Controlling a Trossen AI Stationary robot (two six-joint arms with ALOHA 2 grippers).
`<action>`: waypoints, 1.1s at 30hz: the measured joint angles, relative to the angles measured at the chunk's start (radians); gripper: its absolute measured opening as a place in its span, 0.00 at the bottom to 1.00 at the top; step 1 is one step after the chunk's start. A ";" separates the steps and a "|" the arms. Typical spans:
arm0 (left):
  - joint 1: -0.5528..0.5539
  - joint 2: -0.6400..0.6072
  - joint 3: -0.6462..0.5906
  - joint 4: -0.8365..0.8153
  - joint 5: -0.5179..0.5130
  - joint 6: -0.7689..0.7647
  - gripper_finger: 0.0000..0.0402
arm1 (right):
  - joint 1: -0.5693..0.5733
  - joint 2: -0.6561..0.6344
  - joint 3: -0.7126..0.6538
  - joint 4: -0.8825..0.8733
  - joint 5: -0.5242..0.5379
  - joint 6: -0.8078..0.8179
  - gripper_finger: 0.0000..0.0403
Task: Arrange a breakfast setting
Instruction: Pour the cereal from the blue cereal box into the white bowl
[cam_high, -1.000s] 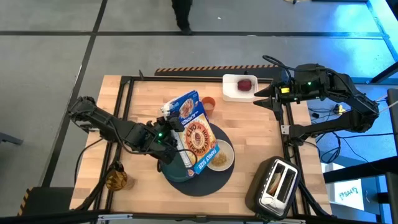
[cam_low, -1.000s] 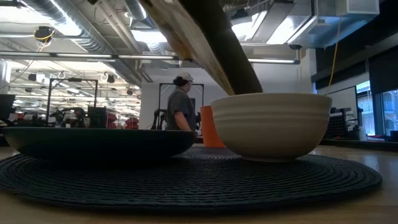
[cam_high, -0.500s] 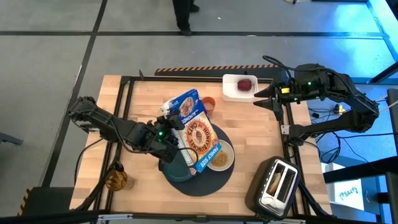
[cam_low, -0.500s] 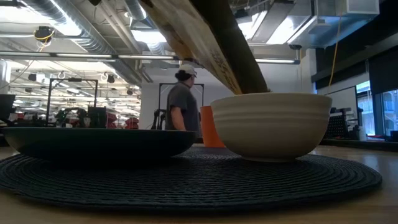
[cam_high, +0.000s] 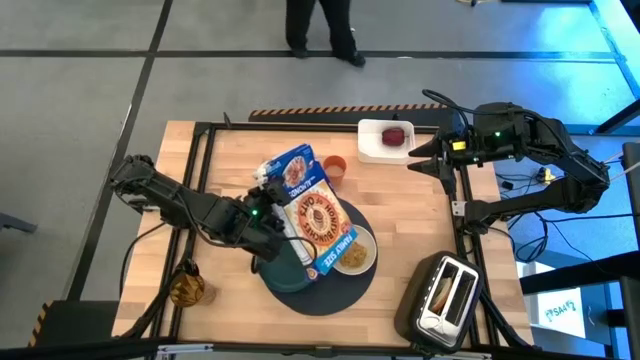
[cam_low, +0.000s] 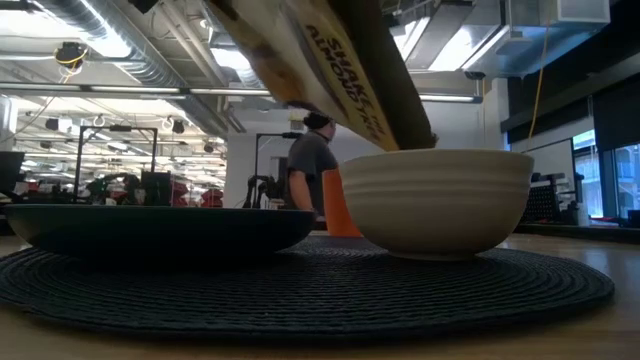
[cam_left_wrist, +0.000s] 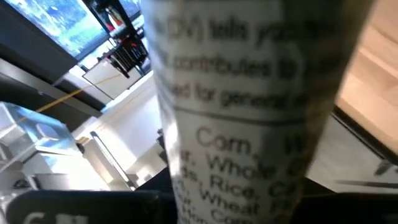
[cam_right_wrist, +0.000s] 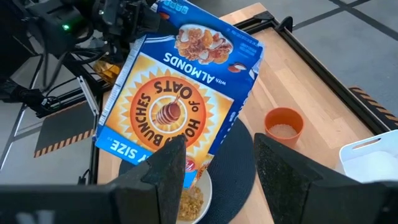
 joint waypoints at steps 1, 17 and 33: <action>0.000 0.000 0.000 -0.018 0.004 -0.027 0.24 | 0.000 0.000 0.000 0.000 0.000 0.000 0.44; -0.001 -0.039 0.000 -0.163 0.200 -0.560 0.24 | 0.000 0.000 0.000 0.001 0.001 0.005 0.44; -0.132 -0.203 -0.117 -0.159 0.258 -1.187 0.24 | 0.000 0.000 0.000 0.065 0.012 0.018 0.44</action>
